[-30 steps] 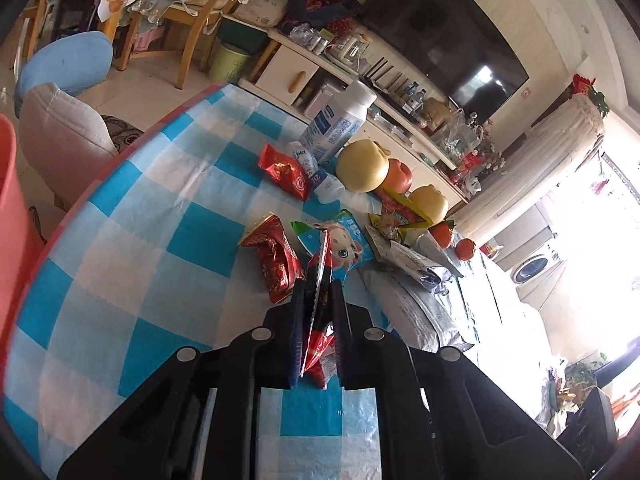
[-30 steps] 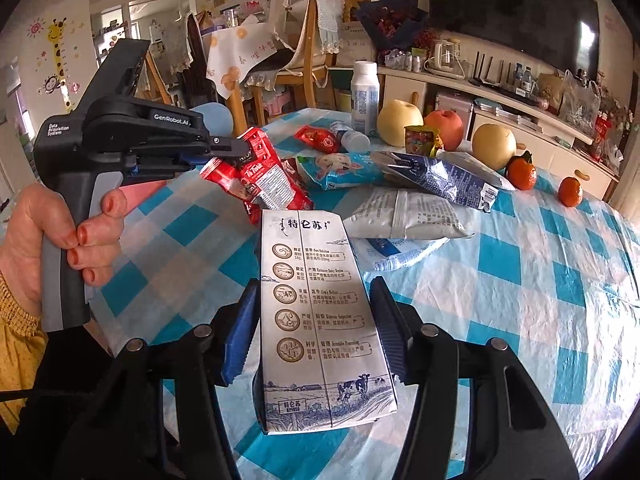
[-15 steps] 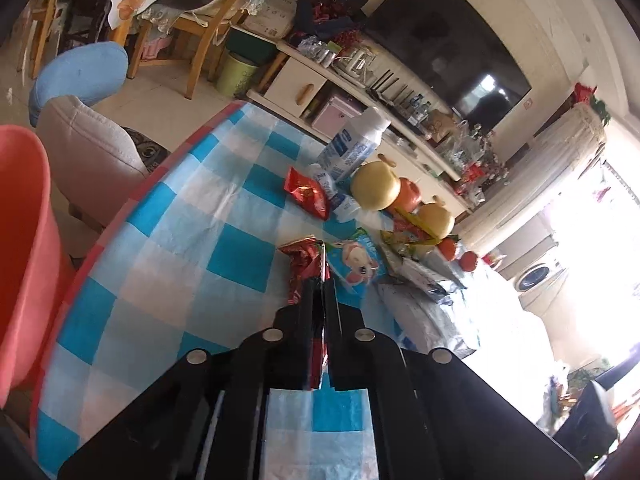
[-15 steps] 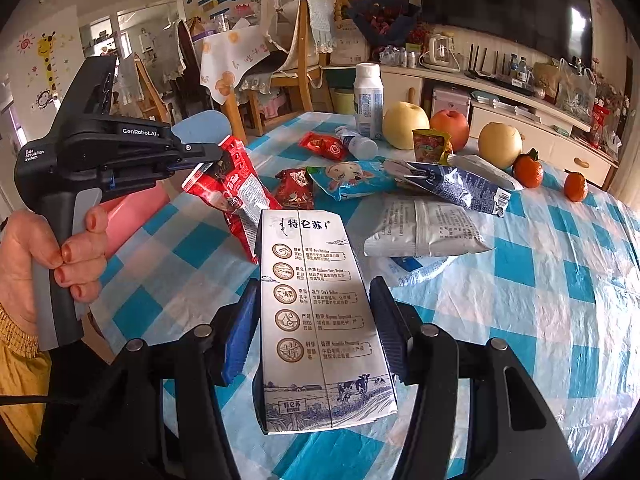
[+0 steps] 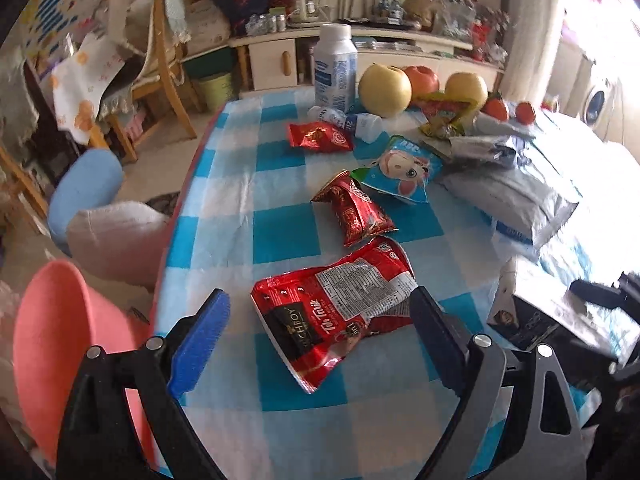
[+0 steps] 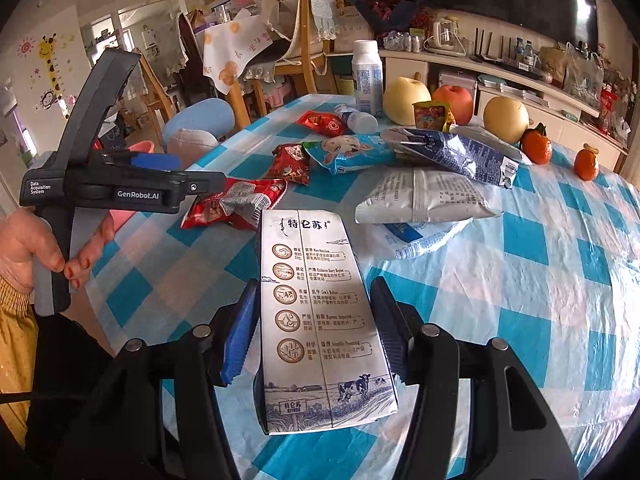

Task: Collect trash
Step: 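Carry the red wrapper with the left gripper over the pink bucket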

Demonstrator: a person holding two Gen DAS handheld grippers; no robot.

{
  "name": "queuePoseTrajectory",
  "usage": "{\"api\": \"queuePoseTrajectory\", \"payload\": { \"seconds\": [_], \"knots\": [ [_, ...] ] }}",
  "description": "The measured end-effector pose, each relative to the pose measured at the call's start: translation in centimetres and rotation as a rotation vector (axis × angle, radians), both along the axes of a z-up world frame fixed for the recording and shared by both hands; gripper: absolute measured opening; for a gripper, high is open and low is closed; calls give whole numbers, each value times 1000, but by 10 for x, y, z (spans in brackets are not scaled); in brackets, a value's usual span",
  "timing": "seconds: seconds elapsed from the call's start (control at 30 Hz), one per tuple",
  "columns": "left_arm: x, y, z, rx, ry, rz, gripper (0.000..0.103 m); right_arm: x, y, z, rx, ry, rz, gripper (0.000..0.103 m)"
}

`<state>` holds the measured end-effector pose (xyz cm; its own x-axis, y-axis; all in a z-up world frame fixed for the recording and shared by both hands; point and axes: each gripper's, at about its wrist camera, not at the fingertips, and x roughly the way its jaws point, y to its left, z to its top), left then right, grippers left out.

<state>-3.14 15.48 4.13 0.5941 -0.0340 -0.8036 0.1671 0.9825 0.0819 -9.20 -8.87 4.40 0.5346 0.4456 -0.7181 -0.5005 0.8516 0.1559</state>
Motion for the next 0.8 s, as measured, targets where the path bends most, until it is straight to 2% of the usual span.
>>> {"api": "queuePoseTrajectory", "payload": {
  "seconds": [0.1,0.17,0.33,0.47,0.63,0.67,0.73,0.8],
  "knots": [
    [-4,-8,-1,86,-1,-102,90,4,-6,-5,16,31,3,57],
    [0,-13,-6,131,4,-124,90,6,-8,-5,33,41,10,57],
    [16,-28,-25,172,56,-206,91,6,-10,1,63,42,29,57],
    [32,-25,-30,90,78,-226,93,1,-12,7,86,29,49,58],
    [51,-18,-42,-79,151,-175,95,-2,-14,13,93,13,47,58],
    [51,-20,-47,-88,171,-170,95,-2,-15,14,92,10,44,58],
    [46,-29,-50,-27,147,-169,95,0,-15,14,88,8,37,58],
    [43,-28,-50,-48,168,-133,95,0,-16,13,86,10,29,58]
  ]
}}
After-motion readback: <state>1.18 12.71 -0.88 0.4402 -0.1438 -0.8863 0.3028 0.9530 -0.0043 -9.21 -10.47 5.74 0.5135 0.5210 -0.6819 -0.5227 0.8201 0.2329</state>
